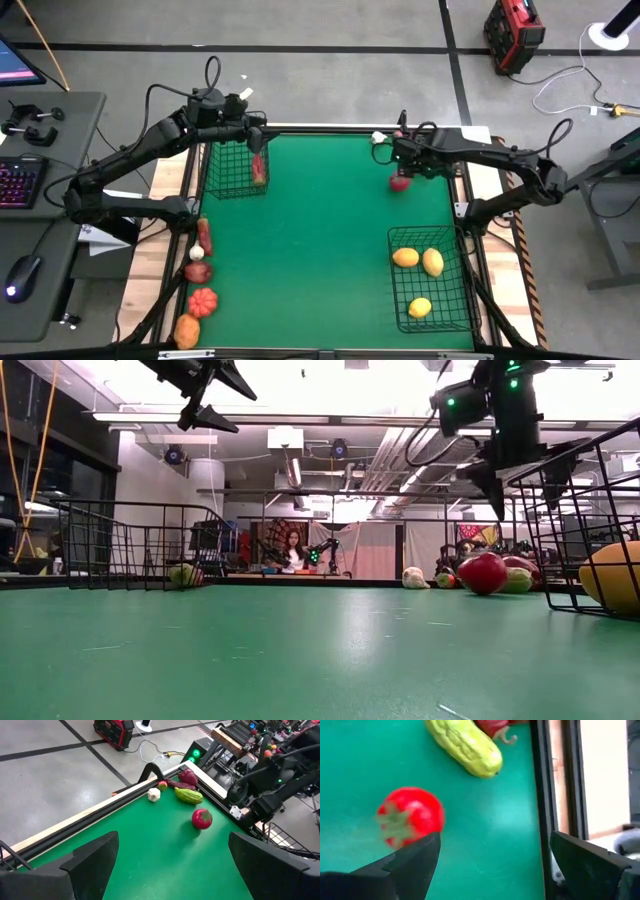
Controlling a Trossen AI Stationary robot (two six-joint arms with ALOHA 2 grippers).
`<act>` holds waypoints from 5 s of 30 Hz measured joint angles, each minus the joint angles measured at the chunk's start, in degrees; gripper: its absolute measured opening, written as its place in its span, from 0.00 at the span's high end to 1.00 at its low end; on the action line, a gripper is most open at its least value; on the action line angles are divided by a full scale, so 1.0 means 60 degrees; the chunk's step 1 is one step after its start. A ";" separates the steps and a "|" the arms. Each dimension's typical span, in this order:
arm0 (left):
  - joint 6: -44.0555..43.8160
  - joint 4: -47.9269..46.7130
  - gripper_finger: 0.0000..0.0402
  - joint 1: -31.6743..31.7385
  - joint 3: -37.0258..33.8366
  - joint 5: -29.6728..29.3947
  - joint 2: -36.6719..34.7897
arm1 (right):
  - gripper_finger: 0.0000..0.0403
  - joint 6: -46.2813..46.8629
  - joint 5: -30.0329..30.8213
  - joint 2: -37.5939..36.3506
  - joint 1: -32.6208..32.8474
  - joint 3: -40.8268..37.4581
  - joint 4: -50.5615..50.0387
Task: Sort produce into baskets
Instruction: Put the red tomato into the bottom black wire basket
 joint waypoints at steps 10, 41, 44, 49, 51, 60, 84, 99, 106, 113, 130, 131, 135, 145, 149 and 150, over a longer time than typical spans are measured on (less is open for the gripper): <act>-0.0004 0.0000 0.09 0.0000 0.0000 0.0000 0.0000 | 0.08 -0.2007 -0.2848 0.0011 -0.1199 -0.1717 0.5294; 0.0007 -0.0073 0.09 -0.0004 0.0000 0.0007 0.0000 | 0.08 -0.1501 -0.3356 0.1297 -0.0604 -0.2062 0.6266; 0.0004 -0.0073 0.09 -0.0004 0.0000 0.0007 0.0000 | 0.08 -0.1349 -0.3325 0.1297 -0.0534 -0.2062 0.6257; 0.0004 -0.0076 0.09 -0.0004 0.0000 0.0007 0.0000 | 0.08 -0.1648 -0.2851 0.1297 -0.0433 -0.2062 0.6320; 0.0004 -0.0076 0.09 -0.0004 0.0000 0.0008 0.0000 | 0.08 -0.1451 -0.2362 0.1297 -0.0440 -0.2059 0.6319; 0.0007 -0.0074 0.09 -0.0004 0.0000 0.0011 0.0000 | 0.08 -0.1023 -0.1461 0.1297 -0.0687 -0.2059 0.6415; 0.0004 -0.0080 0.09 -0.0003 0.0000 0.0022 0.0000 | 0.08 -0.1244 -0.0975 0.3064 -0.1187 -0.2033 0.8581; 0.0007 -0.0076 0.09 -0.0004 0.0000 0.0022 0.0000 | 0.32 -0.1795 -0.1859 0.2777 -0.1119 -0.2049 0.7624; 0.0011 -0.0076 0.09 -0.0004 0.0000 0.0022 0.0004 | 0.32 -0.2228 -0.2698 0.1864 -0.1109 -0.2080 0.7295; 0.0015 -0.0073 0.09 0.0000 0.0000 0.0018 0.0025 | 0.32 -0.3215 -0.2975 -0.0828 -0.0242 -0.2073 0.6454; -0.0738 0.0045 0.09 0.0000 0.0000 0.0108 0.1010 | 0.32 -0.0196 -0.3741 -0.3897 0.6375 -0.2055 0.6616; -0.0742 0.0081 0.09 0.0000 0.0000 0.0127 0.1033 | 0.32 0.0024 -0.4059 -0.3865 0.6681 -0.2055 0.6565; -0.0861 0.0076 0.09 0.0000 0.0000 0.0158 0.1067 | 0.32 0.1163 -0.4926 -0.3821 0.7907 -0.2055 0.6266; -0.1067 0.0076 0.09 -0.0004 0.0000 0.1001 0.1067 | 0.16 0.3476 -0.5528 -0.3821 0.9643 -0.2055 0.6072; -0.0973 0.0075 0.09 -0.0004 0.0000 0.1002 0.1067 | 0.08 0.3486 -0.5514 -0.3821 0.9614 -0.2058 0.6079; -0.0940 0.0074 0.09 -0.0004 0.0000 0.1002 0.1067 | 0.08 0.3500 -0.5516 -0.3821 0.9584 -0.2055 0.6080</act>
